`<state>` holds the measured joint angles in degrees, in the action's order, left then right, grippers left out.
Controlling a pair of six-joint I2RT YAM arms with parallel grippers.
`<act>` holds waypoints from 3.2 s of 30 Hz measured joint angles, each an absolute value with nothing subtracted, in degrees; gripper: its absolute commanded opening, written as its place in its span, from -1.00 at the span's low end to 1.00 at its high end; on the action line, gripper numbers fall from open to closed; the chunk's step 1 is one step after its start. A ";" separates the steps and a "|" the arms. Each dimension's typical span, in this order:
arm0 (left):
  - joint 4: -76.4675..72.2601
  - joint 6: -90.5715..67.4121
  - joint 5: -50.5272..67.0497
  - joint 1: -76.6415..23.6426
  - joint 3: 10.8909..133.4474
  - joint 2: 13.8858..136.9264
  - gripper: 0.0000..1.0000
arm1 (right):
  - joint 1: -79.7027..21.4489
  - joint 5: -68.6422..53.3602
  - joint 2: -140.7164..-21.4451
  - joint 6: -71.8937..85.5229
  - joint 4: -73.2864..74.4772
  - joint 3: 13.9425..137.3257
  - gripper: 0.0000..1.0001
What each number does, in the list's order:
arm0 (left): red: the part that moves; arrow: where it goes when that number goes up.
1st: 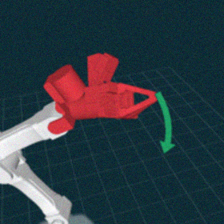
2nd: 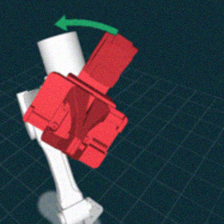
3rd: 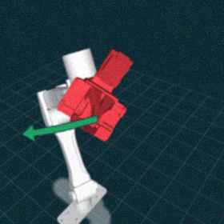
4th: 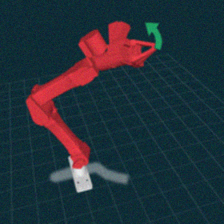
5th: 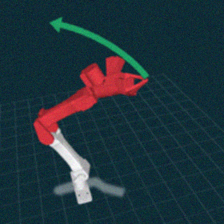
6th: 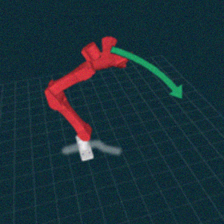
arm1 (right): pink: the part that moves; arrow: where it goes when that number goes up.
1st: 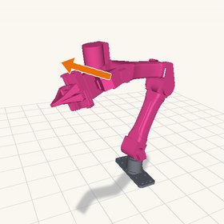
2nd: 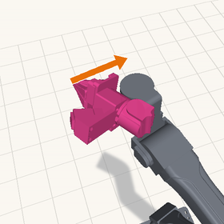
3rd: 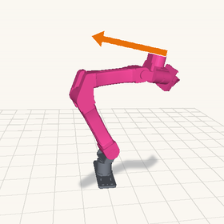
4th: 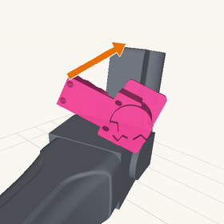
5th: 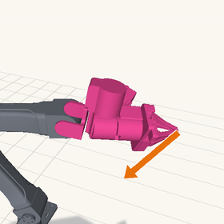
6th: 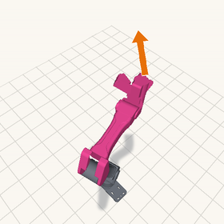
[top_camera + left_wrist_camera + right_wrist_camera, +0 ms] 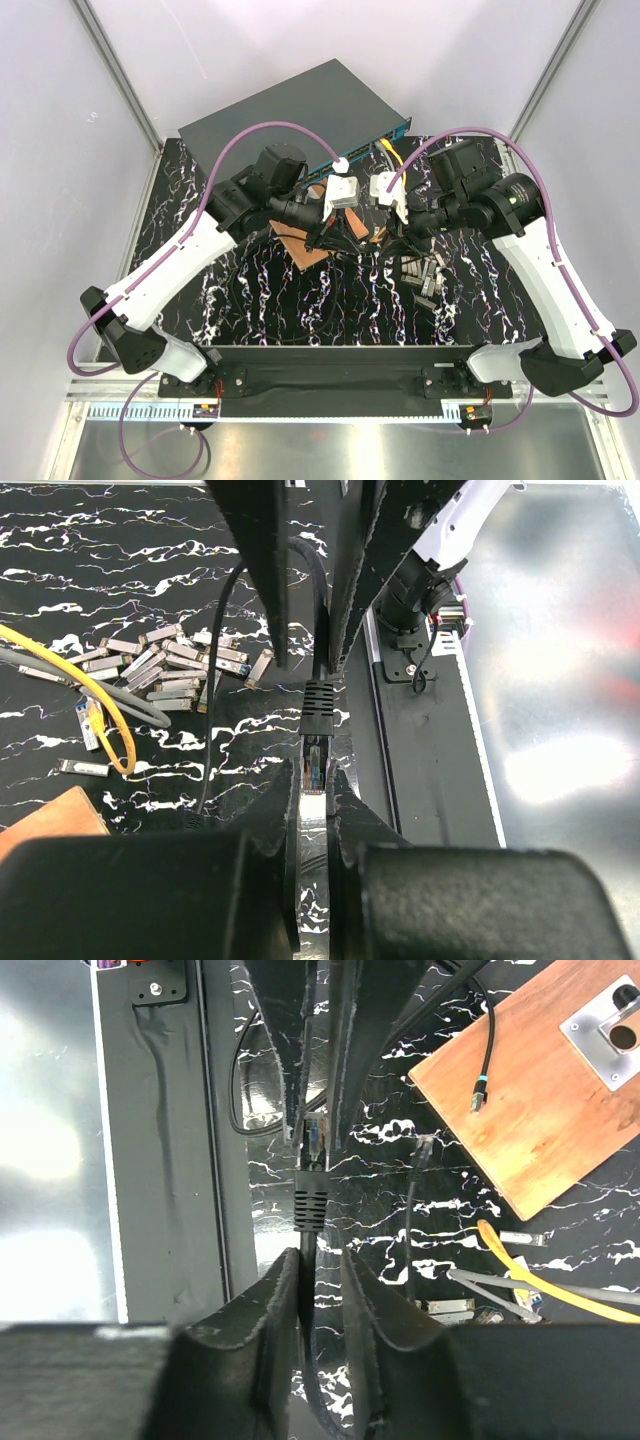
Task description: Insert the plug into the switch port
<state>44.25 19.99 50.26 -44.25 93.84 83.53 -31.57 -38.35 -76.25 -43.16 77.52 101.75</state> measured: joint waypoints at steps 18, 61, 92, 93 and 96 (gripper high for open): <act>29.39 -2.70 47.57 -32.01 89.56 79.00 0.98 | -30.76 -30.70 -73.47 -32.34 71.26 97.34 -1.00; 3.25 -60.16 44.91 16.64 52.31 62.43 0.53 | -8.67 -6.92 -77.47 -29.85 43.79 94.48 -1.00; -4.89 -67.77 44.51 14.79 49.34 64.75 -1.00 | -14.85 -11.62 -85.43 -23.75 35.40 92.20 -1.00; -4.89 -67.77 44.51 14.79 49.34 64.75 -1.00 | -15.07 -11.49 -85.86 -23.75 35.29 92.20 -1.00; -4.89 -67.77 44.49 14.79 49.34 64.75 -1.00 | -15.40 -11.35 -86.72 -23.75 35.22 92.23 -1.00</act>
